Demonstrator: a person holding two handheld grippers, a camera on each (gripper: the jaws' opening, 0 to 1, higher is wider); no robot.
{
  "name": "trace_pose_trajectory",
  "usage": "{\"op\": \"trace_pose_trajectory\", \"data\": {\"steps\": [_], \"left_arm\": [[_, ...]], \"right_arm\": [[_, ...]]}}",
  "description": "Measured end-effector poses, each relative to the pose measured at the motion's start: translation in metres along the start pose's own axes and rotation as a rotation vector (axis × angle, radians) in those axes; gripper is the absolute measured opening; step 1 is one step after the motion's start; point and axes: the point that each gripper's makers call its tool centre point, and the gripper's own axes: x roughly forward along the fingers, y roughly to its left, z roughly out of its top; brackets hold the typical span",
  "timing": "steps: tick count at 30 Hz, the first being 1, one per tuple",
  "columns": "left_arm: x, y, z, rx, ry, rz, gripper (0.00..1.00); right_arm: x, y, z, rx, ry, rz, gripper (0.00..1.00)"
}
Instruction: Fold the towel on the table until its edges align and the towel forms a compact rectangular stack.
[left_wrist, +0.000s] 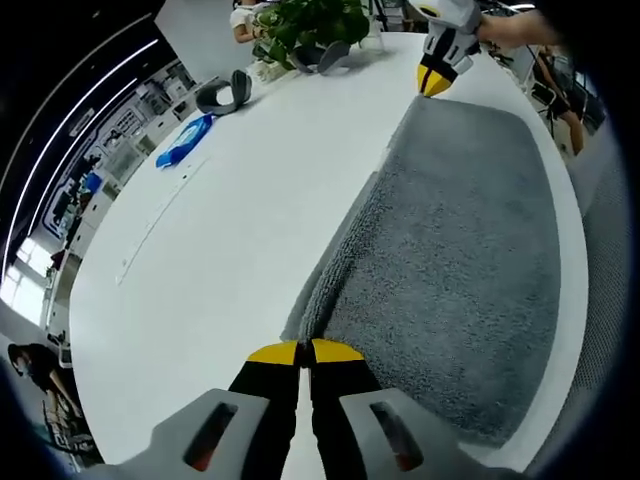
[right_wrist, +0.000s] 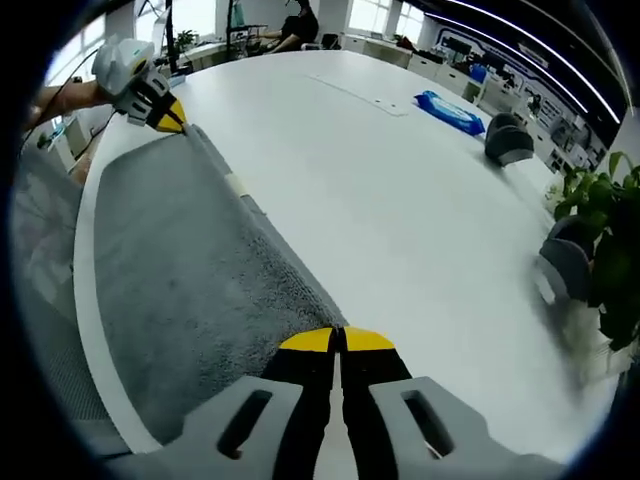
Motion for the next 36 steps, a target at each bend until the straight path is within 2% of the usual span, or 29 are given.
{"op": "trace_pose_trajectory", "data": {"steps": [7, 9, 10, 12, 13, 14, 17, 22, 25, 26, 27, 28, 30, 31, 36], "left_arm": [[0.001, 0.0, 0.0, -0.008, -0.003, 0.003, 0.04], [0.0, 0.003, 0.0, -0.022, -0.006, 0.029, 0.08], [-0.002, 0.004, 0.001, -0.054, -0.009, 0.045, 0.1], [-0.009, 0.002, 0.009, -0.153, -0.059, 0.052, 0.15], [-0.013, -0.001, 0.014, -0.179, -0.086, 0.047, 0.18], [-0.015, -0.002, 0.015, -0.19, -0.095, 0.048, 0.2], [-0.033, -0.016, 0.029, -0.225, -0.148, 0.053, 0.2], [-0.051, -0.05, 0.057, -0.158, -0.209, 0.044, 0.2], [-0.056, -0.079, 0.079, -0.133, -0.262, -0.021, 0.19], [-0.055, -0.095, 0.086, -0.112, -0.273, -0.065, 0.19], [-0.054, -0.105, 0.09, -0.099, -0.276, -0.093, 0.19], [-0.052, -0.116, 0.092, -0.053, -0.264, -0.121, 0.18], [-0.046, -0.129, 0.096, 0.051, -0.231, -0.111, 0.13], [-0.044, -0.141, 0.101, 0.122, -0.225, -0.129, 0.1], [-0.04, -0.178, 0.126, 0.203, -0.244, -0.195, 0.01]], "right_arm": [[0.002, 0.001, -0.002, 0.009, 0.001, 0.018, 0.0], [0.002, 0.001, -0.002, 0.012, -0.003, 0.034, 0.01], [0.001, 0.001, -0.002, 0.013, -0.005, 0.038, 0.01], [-0.001, 0.002, -0.002, 0.014, -0.018, 0.047, 0.03], [-0.003, 0.003, -0.001, 0.017, -0.031, 0.049, 0.02], [-0.008, 0.004, 0.005, 0.021, -0.075, 0.055, 0.01], [-0.018, 0.002, 0.012, 0.033, -0.122, 0.031, 0.02], [-0.035, 0.003, 0.025, 0.017, -0.178, 0.012, 0.06], [-0.04, 0.014, 0.036, -0.029, -0.201, 0.034, 0.05], [-0.039, 0.018, 0.037, -0.052, -0.198, 0.046, 0.05], [-0.038, 0.023, 0.038, -0.083, -0.192, 0.06, 0.03], [-0.035, 0.027, 0.037, -0.103, -0.183, 0.069, 0.01], [-0.028, 0.038, 0.035, -0.146, -0.153, 0.114, 0.0], [-0.025, 0.041, 0.035, -0.148, -0.15, 0.123, 0.0], [-0.01, 0.061, 0.038, -0.215, -0.102, 0.198, 0.0]]}}
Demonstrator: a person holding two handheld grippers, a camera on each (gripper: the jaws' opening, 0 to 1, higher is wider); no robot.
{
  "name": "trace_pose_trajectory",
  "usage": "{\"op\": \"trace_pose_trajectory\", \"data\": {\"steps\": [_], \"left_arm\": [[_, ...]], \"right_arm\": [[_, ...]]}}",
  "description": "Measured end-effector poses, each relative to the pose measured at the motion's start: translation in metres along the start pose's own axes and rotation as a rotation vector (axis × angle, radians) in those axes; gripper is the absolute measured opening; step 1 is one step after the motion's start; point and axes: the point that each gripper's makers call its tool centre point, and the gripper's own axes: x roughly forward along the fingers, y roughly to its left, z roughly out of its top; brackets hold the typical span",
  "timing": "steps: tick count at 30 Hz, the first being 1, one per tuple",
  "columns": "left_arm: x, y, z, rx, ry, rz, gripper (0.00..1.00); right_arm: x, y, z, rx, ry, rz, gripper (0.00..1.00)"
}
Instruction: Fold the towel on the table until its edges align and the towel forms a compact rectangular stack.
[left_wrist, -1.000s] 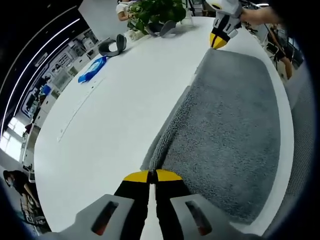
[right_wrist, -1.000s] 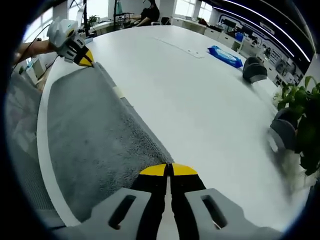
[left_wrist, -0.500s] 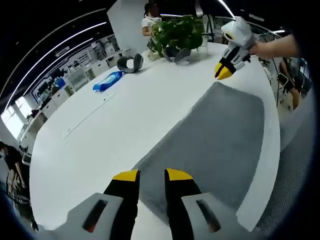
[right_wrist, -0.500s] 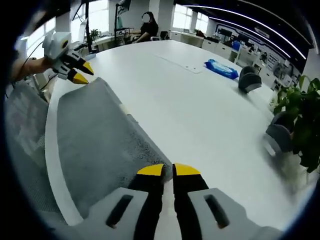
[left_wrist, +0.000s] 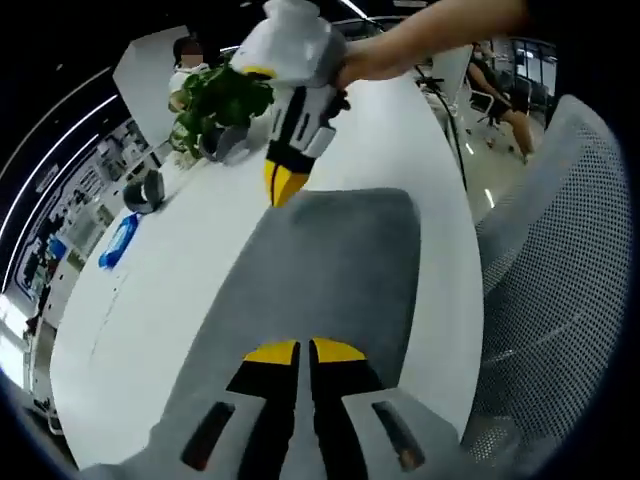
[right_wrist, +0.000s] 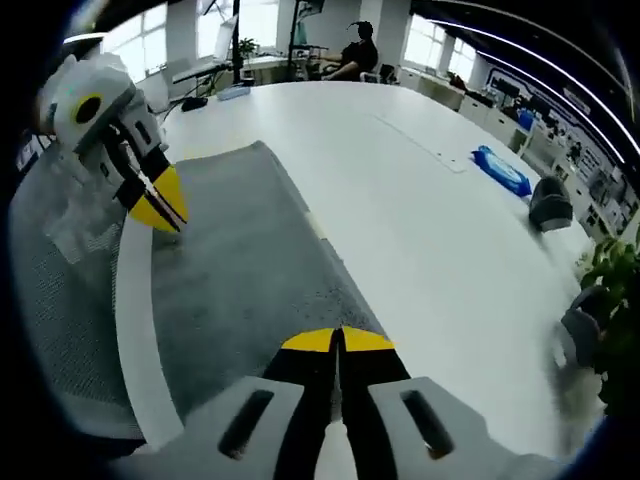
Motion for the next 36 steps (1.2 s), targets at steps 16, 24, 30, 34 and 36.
{"op": "trace_pose_trajectory", "data": {"steps": [16, 24, 30, 34, 36], "left_arm": [[0.044, -0.041, 0.004, 0.092, 0.063, -0.022, 0.01], [0.038, -0.046, 0.0, 0.362, 0.164, -0.003, 0.01], [0.033, -0.046, -0.006, 0.361, 0.188, 0.0, 0.01], [0.026, -0.044, -0.017, 0.306, 0.194, 0.003, 0.01], [0.021, -0.045, -0.022, 0.302, 0.194, 0.002, 0.01]], "right_arm": [[0.038, 0.075, 0.007, -0.449, 0.13, 0.22, 0.0], [0.038, 0.073, 0.006, -0.439, 0.155, 0.184, 0.0], [0.035, 0.074, 0.002, -0.296, 0.173, 0.171, 0.0], [0.033, 0.078, -0.001, -0.266, 0.176, 0.18, 0.0], [0.03, 0.083, -0.004, -0.246, 0.176, 0.19, 0.0]]}}
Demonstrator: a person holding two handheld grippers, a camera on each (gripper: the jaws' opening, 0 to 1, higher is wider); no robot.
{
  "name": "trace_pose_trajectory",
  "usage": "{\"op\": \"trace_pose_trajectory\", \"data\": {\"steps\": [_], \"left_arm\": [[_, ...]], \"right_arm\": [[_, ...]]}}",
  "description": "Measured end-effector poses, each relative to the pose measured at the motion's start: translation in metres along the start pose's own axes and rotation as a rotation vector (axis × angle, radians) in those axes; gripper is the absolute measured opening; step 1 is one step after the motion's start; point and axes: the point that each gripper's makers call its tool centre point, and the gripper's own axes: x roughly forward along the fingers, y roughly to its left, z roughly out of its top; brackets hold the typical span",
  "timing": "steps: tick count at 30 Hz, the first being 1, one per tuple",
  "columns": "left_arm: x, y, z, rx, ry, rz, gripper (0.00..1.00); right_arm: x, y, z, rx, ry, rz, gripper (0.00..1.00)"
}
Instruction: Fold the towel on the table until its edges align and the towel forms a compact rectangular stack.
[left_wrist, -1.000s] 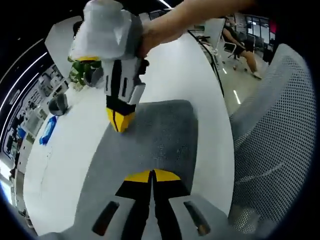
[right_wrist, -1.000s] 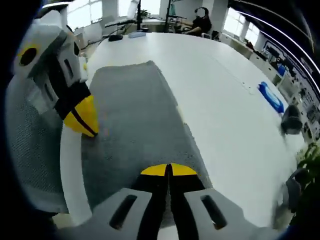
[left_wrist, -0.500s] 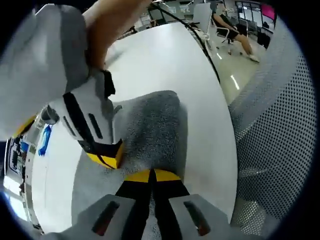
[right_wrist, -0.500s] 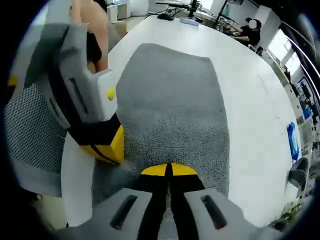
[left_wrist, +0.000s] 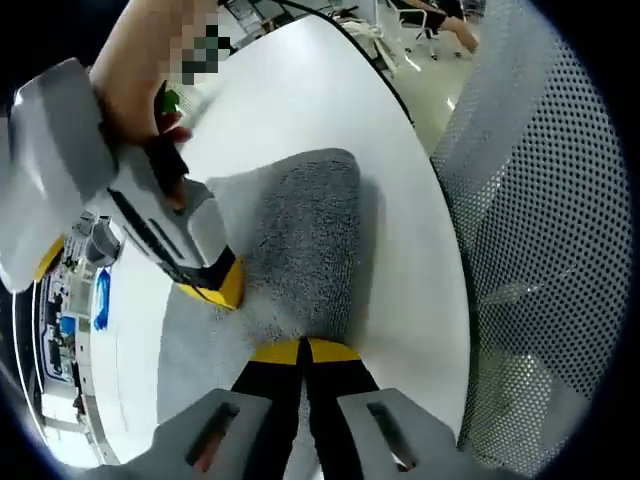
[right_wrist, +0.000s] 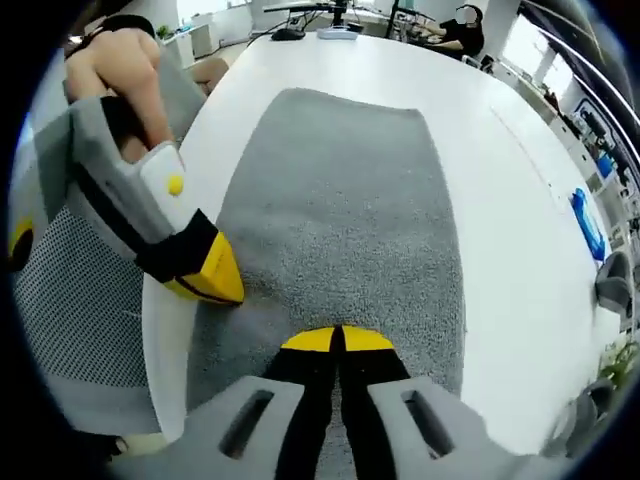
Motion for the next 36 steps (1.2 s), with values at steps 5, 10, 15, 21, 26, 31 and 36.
{"op": "trace_pose_trajectory", "data": {"steps": [5, 10, 15, 21, 26, 31, 36], "left_arm": [[-0.006, -0.003, -0.015, -0.014, 0.018, 0.009, 0.01], [-0.012, -0.003, -0.026, -0.069, 0.007, 0.025, 0.01], [-0.014, 0.001, -0.038, -0.114, 0.013, 0.058, 0.01], [-0.015, 0.006, -0.043, -0.138, 0.023, 0.082, 0.01], [-0.014, 0.009, -0.046, -0.182, 0.011, 0.099, 0.01], [-0.022, 0.01, -0.043, -0.328, -0.057, 0.083, 0.01], [-0.044, 0.009, -0.004, -0.391, -0.241, 0.005, 0.01]], "right_arm": [[0.0, 0.014, 0.0, 0.009, -0.041, 0.001, 0.0], [-0.002, 0.029, 0.001, 0.048, -0.084, 0.005, 0.0], [-0.002, 0.04, 0.003, 0.123, -0.127, -0.014, 0.0], [-0.003, 0.055, 0.004, 0.12, -0.154, -0.051, 0.0], [-0.003, 0.057, 0.005, 0.123, -0.185, -0.086, 0.0], [-0.009, 0.053, 0.009, 0.186, -0.282, -0.093, 0.0], [-0.044, 0.045, 0.0, 0.214, -0.345, -0.181, 0.0]]}}
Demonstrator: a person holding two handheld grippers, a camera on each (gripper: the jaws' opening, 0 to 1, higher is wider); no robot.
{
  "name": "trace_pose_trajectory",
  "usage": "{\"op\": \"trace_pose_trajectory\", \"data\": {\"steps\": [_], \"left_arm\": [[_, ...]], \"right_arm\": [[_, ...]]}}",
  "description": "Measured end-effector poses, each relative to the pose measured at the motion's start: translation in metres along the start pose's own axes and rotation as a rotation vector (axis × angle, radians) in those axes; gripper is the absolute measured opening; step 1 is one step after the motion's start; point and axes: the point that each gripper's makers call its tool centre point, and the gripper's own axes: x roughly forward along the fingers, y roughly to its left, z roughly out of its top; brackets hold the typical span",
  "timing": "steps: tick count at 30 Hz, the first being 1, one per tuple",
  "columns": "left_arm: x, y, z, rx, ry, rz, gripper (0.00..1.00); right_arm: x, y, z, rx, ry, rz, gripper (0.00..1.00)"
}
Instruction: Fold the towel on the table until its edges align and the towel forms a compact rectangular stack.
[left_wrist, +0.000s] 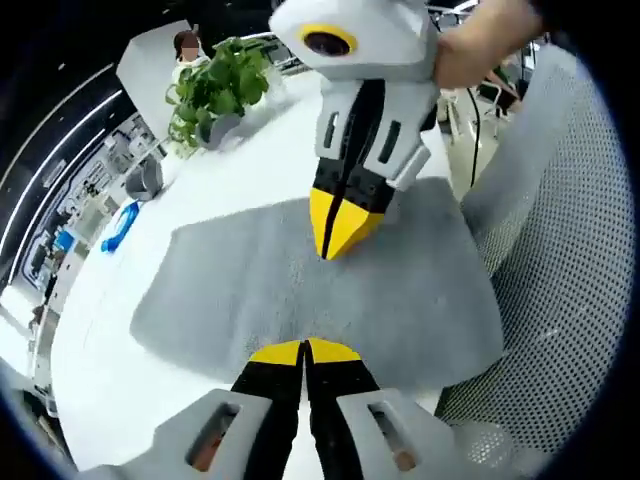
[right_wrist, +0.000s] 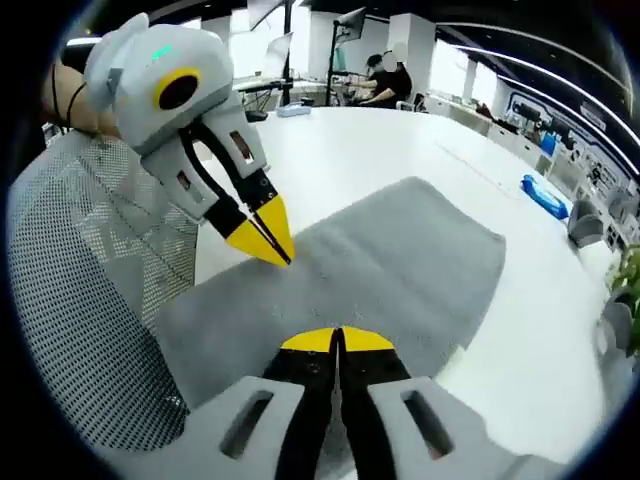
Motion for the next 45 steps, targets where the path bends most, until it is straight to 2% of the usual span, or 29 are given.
{"op": "trace_pose_trajectory", "data": {"steps": [1, 5, 8, 9, 10, 12, 14, 16, 20, 25, 28, 30, 31, 33, 36, 38, 41, 43, 45], "left_arm": [[-0.002, -0.001, -0.001, 0.001, 0.015, 0.002, 0.01], [0.002, -0.028, -0.015, 0.068, 0.086, -0.106, 0.01], [0.014, -0.031, -0.032, 0.158, 0.154, -0.113, 0.01], [0.016, -0.028, -0.034, 0.18, 0.161, -0.103, 0.01], [0.018, -0.03, -0.03, 0.164, 0.13, -0.113, 0.01], [0.016, -0.023, -0.029, 0.107, 0.14, -0.085, 0.01], [0.017, -0.02, -0.032, 0.125, 0.136, -0.073, 0.01], [0.018, -0.014, -0.033, 0.101, 0.136, -0.05, 0.01], [0.019, 0.006, -0.039, 0.105, 0.15, 0.038, 0.01], [0.019, 0.017, -0.042, 0.099, 0.159, 0.097, 0.01], [0.016, 0.02, -0.039, 0.081, 0.155, 0.108, 0.03], [0.012, 0.023, -0.033, 0.069, 0.135, 0.128, 0.09], [0.012, 0.02, -0.02, 0.052, 0.068, 0.116, 0.1], [0.013, 0.009, -0.003, 0.03, -0.01, 0.064, 0.1], [0.017, -0.009, 0.01, 0.077, -0.048, -0.002, 0.1], [0.022, -0.024, 0.012, 0.131, -0.045, -0.053, 0.1], [0.03, -0.036, 0.0, 0.179, 0.014, -0.086, 0.1], [0.036, -0.037, -0.005, 0.206, 0.024, -0.084, 0.09], [0.035, -0.033, -0.002, 0.15, 0.003, -0.076, 0.09]], "right_arm": [[-0.006, -0.002, -0.011, 0.007, 0.034, -0.006, 0.0], [-0.014, 0.007, -0.042, 0.058, 0.1, 0.037, 0.0], [-0.013, 0.018, -0.049, 0.065, 0.093, 0.055, 0.0], [-0.011, 0.02, -0.05, 0.063, 0.094, 0.052, 0.0], [-0.01, 0.02, -0.05, 0.051, 0.089, 0.031, 0.0], [-0.008, 0.02, -0.05, 0.038, 0.086, 0.01, 0.0], [-0.007, 0.019, -0.047, 0.063, 0.078, -0.009, 0.0], [-0.006, 0.018, -0.046, 0.076, 0.071, -0.022, 0.0], [0.003, 0.018, -0.038, 0.068, 0.036, -0.038, 0.0], [0.01, 0.015, -0.031, 0.038, 0.034, -0.034, 0.0], [0.008, 0.015, -0.03, -0.026, 0.036, -0.026, 0.0], [0.0, 0.018, -0.027, -0.055, 0.024, -0.021, 0.0], [-0.005, 0.021, -0.028, -0.058, 0.026, -0.007, 0.0], [-0.017, 0.027, -0.029, -0.107, 0.015, 0.008, 0.0], [-0.032, 0.038, -0.039, -0.15, 0.03, 0.043, 0.02], [-0.041, 0.047, -0.055, -0.241, 0.091, 0.081, 0.05], [-0.049, 0.051, -0.066, -0.39, 0.144, 0.082, 0.05], [-0.053, 0.053, -0.075, -0.455, 0.197, 0.099, 0.07], [-0.055, 0.053, -0.081, -0.535, 0.237, 0.106, 0.11]]}}
